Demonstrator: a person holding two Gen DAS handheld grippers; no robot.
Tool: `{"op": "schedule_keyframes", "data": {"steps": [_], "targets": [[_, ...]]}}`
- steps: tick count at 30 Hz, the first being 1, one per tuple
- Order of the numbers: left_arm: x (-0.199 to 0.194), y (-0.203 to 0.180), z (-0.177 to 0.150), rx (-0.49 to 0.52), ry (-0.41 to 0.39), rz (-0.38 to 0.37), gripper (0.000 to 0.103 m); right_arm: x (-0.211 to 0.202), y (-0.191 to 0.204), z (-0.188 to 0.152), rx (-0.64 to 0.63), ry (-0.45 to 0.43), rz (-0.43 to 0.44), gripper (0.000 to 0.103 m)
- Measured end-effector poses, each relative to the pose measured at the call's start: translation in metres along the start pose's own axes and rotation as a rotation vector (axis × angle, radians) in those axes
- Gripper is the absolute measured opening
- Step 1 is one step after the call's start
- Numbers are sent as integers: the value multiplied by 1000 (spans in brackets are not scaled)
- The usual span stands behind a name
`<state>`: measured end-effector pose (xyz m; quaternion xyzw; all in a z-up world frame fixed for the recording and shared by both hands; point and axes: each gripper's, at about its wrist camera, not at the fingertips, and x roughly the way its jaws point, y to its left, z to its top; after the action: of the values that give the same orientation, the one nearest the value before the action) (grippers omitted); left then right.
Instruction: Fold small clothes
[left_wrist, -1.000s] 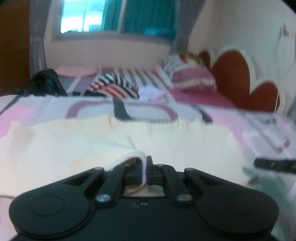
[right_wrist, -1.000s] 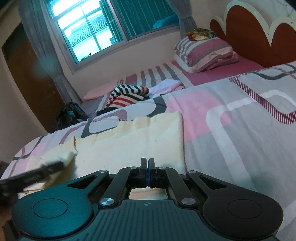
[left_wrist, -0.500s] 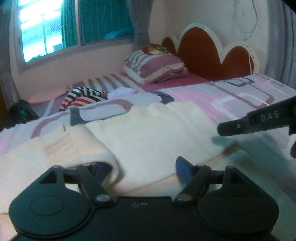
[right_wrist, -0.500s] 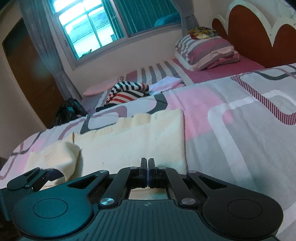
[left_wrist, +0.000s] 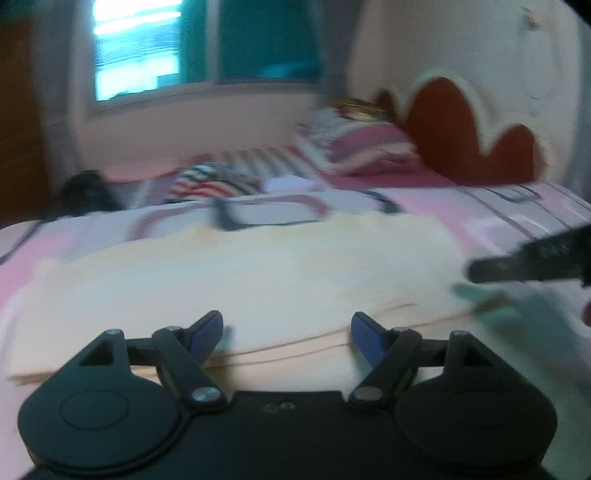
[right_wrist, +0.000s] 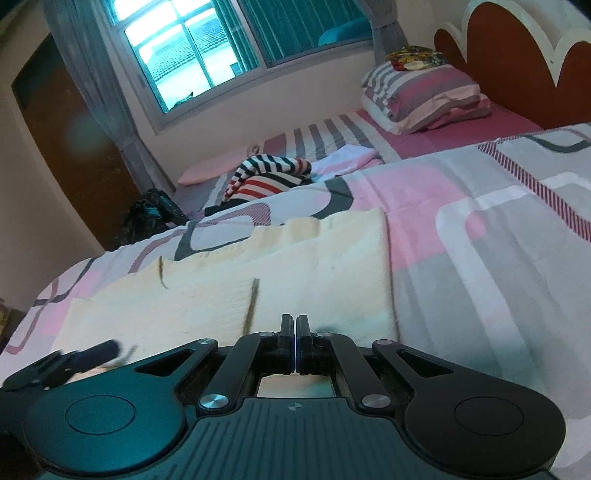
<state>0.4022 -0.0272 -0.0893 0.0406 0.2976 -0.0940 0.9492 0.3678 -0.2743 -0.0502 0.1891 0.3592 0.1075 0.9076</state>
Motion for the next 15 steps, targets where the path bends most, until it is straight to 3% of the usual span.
{"op": "schedule_keyframes", "data": {"steps": [7,8,9,10,14,15], "targets": [[-29,62,-8,-110,41,197,72,17,6,-7,90,19,77,0],[-35,73,-10,-133,39,218,72,20,7,-8,109,28,90,7],[-40,83,-13,-151,39,244,72,25,9,-9,124,35,87,44],[-44,91,-14,-158,46,262,73,28,10,-11,134,31,85,70],[-49,118,-20,-194,88,320,73,37,19,-11,140,22,136,69],[-47,121,-21,-204,95,313,73,40,21,-11,135,25,141,59]]}}
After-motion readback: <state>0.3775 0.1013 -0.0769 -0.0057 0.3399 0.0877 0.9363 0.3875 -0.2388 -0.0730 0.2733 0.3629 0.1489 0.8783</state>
